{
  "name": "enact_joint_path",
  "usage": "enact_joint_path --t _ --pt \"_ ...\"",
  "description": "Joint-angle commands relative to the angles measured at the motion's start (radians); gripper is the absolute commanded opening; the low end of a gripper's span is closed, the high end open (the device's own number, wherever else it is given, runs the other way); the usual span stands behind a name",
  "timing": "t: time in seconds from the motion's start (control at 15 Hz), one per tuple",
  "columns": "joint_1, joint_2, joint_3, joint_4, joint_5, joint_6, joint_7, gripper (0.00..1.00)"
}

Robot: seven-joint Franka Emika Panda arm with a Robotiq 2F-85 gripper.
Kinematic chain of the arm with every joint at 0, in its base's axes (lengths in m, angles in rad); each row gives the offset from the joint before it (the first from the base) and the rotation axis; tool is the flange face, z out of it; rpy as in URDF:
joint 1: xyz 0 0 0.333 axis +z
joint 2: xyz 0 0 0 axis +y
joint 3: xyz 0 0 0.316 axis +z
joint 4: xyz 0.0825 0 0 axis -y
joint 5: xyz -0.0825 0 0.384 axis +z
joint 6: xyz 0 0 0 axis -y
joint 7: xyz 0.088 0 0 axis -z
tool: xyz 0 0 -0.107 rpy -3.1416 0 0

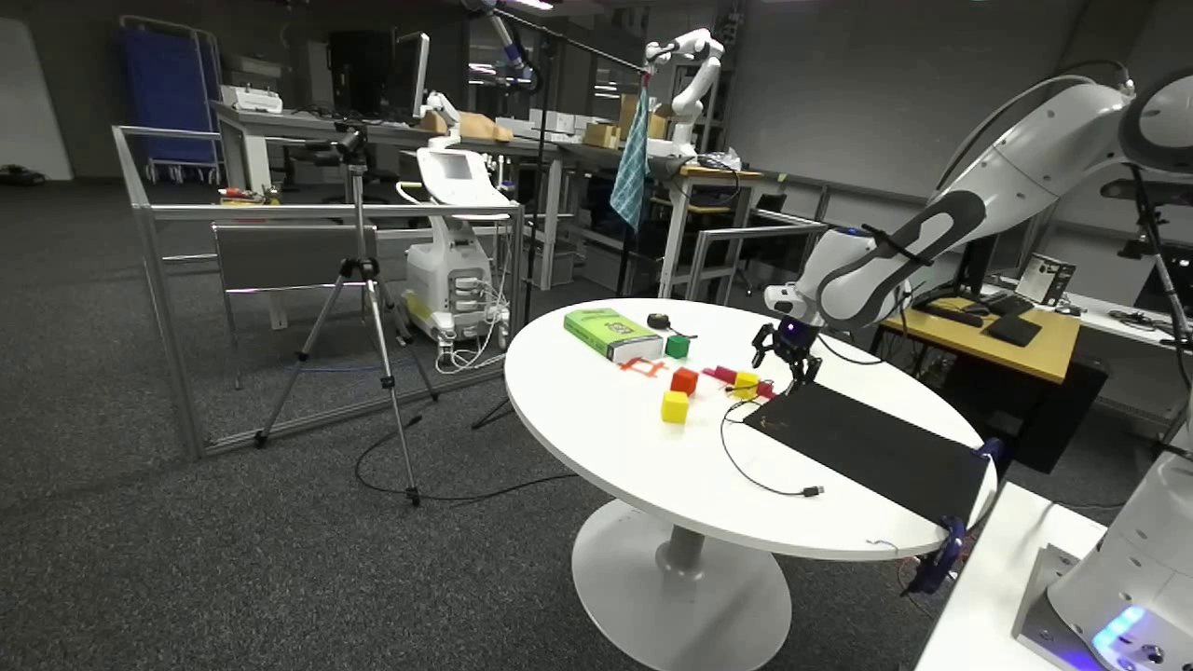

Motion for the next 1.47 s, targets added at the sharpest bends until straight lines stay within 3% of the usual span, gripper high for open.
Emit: enact_joint_path --t 0.0,0.2,0.27,1.0,1.4 --pt "-0.026 0.035 0.027 0.050 0.023 0.009 -0.057 1.00" --pt "-0.019 0.059 0.030 0.087 0.016 0.010 -0.042 0.97" --pt "-0.018 0.064 0.032 0.096 0.015 0.007 -0.039 0.84" --pt "0.011 0.101 0.004 0.142 -0.018 0.006 0.033 0.01" --pt "-0.010 -0.002 0.005 0.051 0.021 0.110 0.184 0.01"
